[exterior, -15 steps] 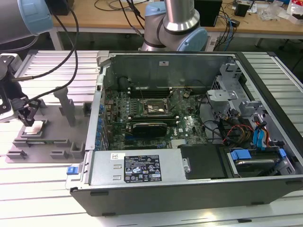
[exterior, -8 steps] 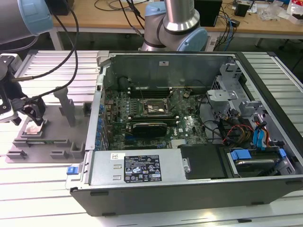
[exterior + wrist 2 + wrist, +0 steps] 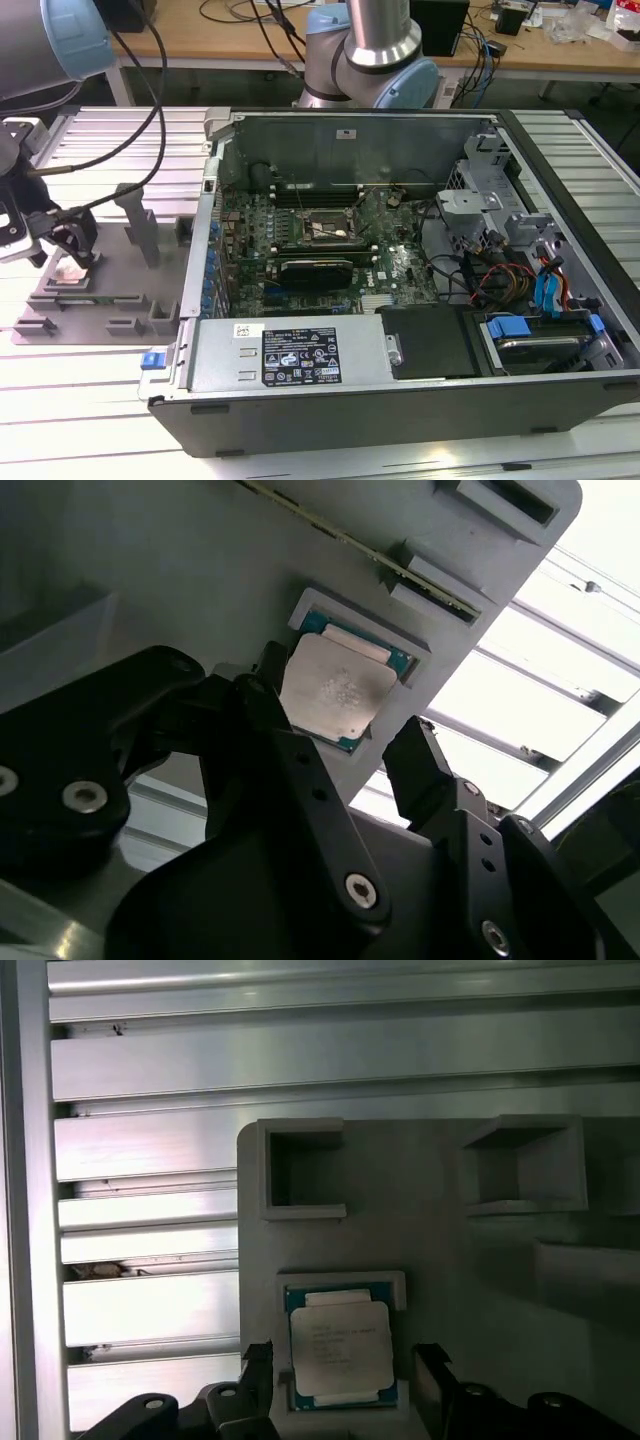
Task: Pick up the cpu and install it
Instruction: 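Pick up the cpu and move it towards the insertion slot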
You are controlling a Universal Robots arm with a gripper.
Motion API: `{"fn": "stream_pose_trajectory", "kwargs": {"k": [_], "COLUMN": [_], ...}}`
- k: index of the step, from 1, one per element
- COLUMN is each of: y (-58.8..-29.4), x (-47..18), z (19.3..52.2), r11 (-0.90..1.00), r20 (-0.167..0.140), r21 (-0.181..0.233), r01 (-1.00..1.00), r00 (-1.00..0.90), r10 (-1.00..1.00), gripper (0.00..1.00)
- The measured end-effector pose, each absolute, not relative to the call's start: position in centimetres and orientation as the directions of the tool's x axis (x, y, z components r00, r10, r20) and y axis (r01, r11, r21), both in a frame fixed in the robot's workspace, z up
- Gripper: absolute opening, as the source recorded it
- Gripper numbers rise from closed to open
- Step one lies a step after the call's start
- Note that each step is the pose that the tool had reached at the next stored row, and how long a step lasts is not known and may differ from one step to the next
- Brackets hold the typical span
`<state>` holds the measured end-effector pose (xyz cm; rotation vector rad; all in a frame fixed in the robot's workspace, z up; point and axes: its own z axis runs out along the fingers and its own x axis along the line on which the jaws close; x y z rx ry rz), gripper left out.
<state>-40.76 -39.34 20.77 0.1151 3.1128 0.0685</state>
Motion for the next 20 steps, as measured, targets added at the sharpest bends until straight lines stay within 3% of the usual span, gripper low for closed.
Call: {"fn": "stream_pose_trajectory", "kwargs": {"k": [20], "y": [-39.29], "x": [-40.69], "z": [20.11], "r11": [0.996], "r20": [-0.024], "r21": [0.045], "r01": [0.073], "r00": [-0.997], "r10": [0.074], "gripper": [0.66]}}
